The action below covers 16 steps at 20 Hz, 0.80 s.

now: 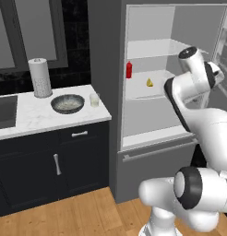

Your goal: Grab a lemon wedge from the fridge and one ice cube from the ice bowl, and put them in the glass of lemonade.

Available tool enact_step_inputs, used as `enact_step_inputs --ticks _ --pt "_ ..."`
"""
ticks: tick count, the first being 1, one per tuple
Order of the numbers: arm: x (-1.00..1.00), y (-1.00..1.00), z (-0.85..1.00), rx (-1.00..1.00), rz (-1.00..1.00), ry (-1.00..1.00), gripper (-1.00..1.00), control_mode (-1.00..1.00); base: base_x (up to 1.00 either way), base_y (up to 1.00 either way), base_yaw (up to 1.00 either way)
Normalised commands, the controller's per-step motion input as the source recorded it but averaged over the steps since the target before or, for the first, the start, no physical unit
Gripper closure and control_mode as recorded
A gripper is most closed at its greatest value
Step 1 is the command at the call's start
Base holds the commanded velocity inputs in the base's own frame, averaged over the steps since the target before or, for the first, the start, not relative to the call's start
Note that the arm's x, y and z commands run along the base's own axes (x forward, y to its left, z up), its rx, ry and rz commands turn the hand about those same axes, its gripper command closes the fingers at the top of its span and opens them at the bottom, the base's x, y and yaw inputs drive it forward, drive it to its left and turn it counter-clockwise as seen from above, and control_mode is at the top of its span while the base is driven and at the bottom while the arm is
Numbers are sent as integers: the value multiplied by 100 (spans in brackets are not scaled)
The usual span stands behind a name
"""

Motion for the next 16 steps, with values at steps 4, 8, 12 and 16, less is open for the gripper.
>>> enact_step_inputs --ticks 4,8,12,16 --pt "-39 97 -28 36 -12 -48 -100 -100 0 0 0" --pt "-63 85 -61 58 -17 -42 -100 -100 0 0 0" --pt "-76 61 -78 62 -12 -40 -100 -100 0 0 0" --pt "-77 51 -36 38 -5 -56 -100 -100 0 0 0"
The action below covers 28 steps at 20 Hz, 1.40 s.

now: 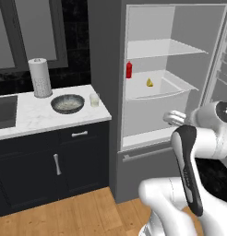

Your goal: Grab a lemon wedge from the fridge and one ice cube from the ice bowl, and put them in the glass of lemonade.

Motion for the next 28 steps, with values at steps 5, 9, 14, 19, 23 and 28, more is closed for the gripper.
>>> enact_step_inputs --ticks 5,9,14,19,23,28 --pt "-62 16 19 4 0 -25 -100 -100 0 0 0" --pt "-40 0 24 -10 0 0 -100 -100 0 0 0" --pt "-12 4 -15 -26 5 0 -100 -100 0 0 0" --pt "0 24 -30 -12 13 0 -100 -100 0 0 0" --pt "0 14 -25 0 12 1 -100 -100 0 0 0" --pt "1 0 -1 0 1 0 -100 -100 0 0 0"
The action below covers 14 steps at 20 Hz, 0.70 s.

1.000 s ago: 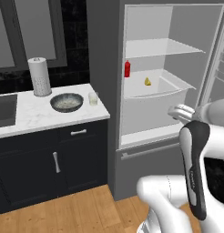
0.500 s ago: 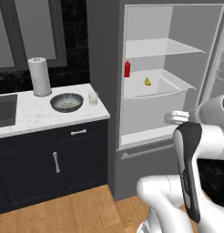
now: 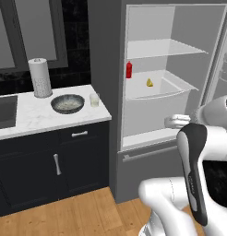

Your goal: Grab a lemon wedge from the fridge and one ice cube from the ice bowl, and put them in the glass of lemonade.

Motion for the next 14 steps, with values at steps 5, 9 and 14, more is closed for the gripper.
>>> enact_step_inputs --ticks 5,9,14 --pt "0 0 -7 0 0 0 -100 -100 0 0 0" --pt "0 -13 -16 0 -9 0 -100 -100 0 0 0" --pt "0 -33 -14 0 -12 0 -100 -100 0 0 0"
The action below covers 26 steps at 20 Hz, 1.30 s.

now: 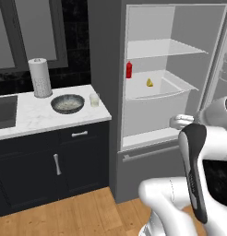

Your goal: Grab a lemon wedge from the fridge and one ice cube from the ice bowl, and put them in the glass of lemonade.

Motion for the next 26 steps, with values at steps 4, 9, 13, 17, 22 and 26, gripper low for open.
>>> enact_step_inputs --ticks 4,9,13,17,22,26 --pt "0 8 0 -1 0 0 -100 -100 0 0 0" --pt "0 67 0 -14 9 0 -100 -100 0 0 0" --pt "0 76 -1 -18 9 0 -100 -100 0 0 0" --pt "-2 23 -5 -9 3 0 -100 100 -3 -1 0" --pt "0 0 0 0 0 0 -100 100 -16 -50 0" --pt "0 0 0 0 0 0 -100 100 -14 -84 0"
